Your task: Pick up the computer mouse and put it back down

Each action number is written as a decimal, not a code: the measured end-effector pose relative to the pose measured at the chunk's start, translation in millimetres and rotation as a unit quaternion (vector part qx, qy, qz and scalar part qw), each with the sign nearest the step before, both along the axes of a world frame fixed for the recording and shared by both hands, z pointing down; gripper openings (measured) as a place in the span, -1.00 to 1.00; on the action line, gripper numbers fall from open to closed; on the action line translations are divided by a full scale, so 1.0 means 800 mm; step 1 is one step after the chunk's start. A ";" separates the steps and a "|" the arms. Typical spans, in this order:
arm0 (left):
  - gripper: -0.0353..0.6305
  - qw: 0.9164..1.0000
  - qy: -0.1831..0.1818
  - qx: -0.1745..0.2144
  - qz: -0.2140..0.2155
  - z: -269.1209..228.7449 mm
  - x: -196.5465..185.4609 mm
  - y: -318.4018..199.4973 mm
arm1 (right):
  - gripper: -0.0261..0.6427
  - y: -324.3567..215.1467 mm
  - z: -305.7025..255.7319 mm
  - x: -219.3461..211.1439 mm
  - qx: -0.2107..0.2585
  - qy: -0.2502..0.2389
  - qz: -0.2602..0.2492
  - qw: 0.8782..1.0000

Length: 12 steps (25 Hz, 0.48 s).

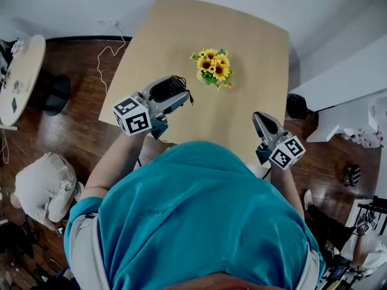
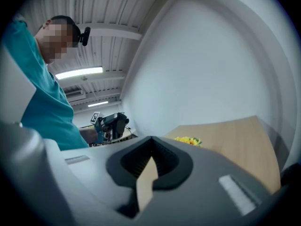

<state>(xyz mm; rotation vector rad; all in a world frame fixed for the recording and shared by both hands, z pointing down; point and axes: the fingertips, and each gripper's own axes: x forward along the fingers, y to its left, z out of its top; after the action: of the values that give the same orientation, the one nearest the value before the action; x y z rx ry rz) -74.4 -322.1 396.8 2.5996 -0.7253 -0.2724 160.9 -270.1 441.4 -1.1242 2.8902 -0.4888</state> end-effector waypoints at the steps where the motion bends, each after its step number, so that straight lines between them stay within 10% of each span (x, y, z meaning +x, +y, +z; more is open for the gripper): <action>1: 0.04 1.000 0.005 -0.002 0.001 -0.001 -0.001 0.002 | -0.92 0.000 -0.002 0.000 0.001 0.000 0.000 1.000; 12: 0.04 1.000 0.016 0.015 0.003 -0.007 -0.004 0.012 | -0.92 -0.001 -0.002 0.000 -0.001 -0.004 0.003 1.000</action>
<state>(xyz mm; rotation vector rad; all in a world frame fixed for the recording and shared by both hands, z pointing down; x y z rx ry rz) -77.9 -312.7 391.5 2.6195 -0.7089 -0.3247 161.1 -271.1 440.1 -1.1287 2.8787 -0.4950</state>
